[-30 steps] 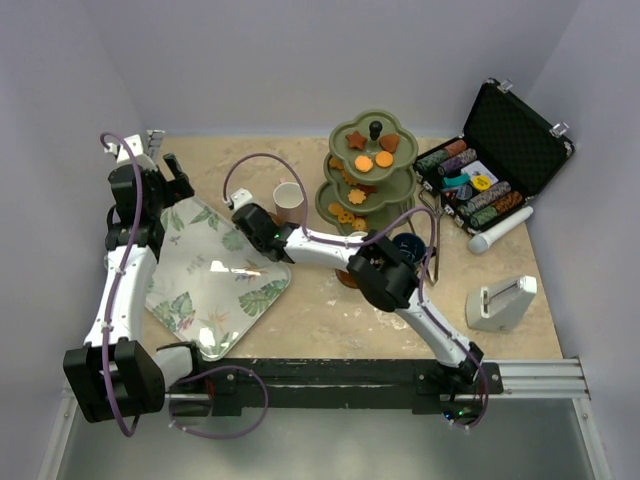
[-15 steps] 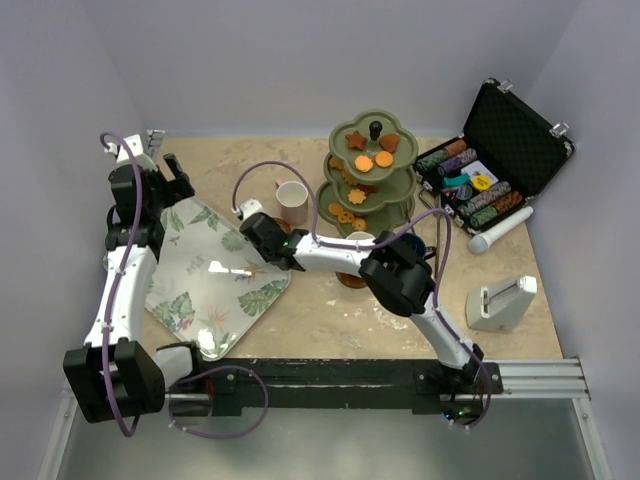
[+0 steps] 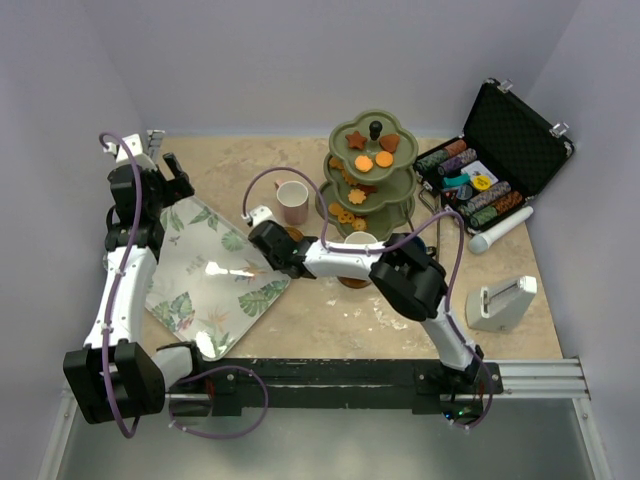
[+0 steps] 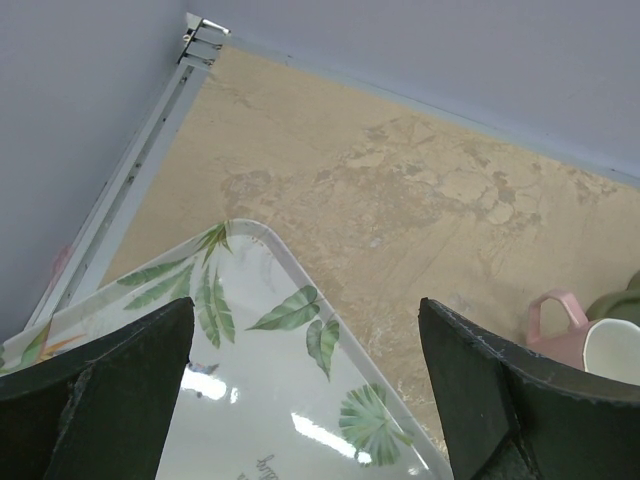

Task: Serve the afternoon tea
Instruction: Move the coaster to the center of the board.

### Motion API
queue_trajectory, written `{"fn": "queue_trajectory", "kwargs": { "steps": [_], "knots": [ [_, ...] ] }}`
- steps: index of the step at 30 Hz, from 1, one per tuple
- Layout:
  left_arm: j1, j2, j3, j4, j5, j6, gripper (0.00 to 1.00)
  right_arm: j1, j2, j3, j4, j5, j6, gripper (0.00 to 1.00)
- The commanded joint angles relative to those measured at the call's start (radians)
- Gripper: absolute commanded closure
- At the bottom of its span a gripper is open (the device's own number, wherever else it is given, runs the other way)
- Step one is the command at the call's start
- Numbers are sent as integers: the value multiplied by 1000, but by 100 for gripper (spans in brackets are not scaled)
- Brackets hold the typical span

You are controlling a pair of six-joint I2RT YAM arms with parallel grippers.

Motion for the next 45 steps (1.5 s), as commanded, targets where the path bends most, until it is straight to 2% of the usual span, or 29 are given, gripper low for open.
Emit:
{"fn": "queue_trajectory", "kwargs": {
  "steps": [1,11,16,26,45],
  "knots": [
    [5,-27,6,50,11,-15,2,19,-31,-82,-83,-60,73,84],
    [3,-30,2,54,16,-17,2,28,-186,-246,-30,-40,144,85],
    [3,-29,3,54,16,-17,2,28,-205,-192,-53,-34,141,83],
    [3,-23,2,56,16,-15,2,10,-174,-133,-37,26,152,68],
    [-4,-15,0,58,20,-20,2,2,-341,-355,33,-4,208,54]
  ]
}}
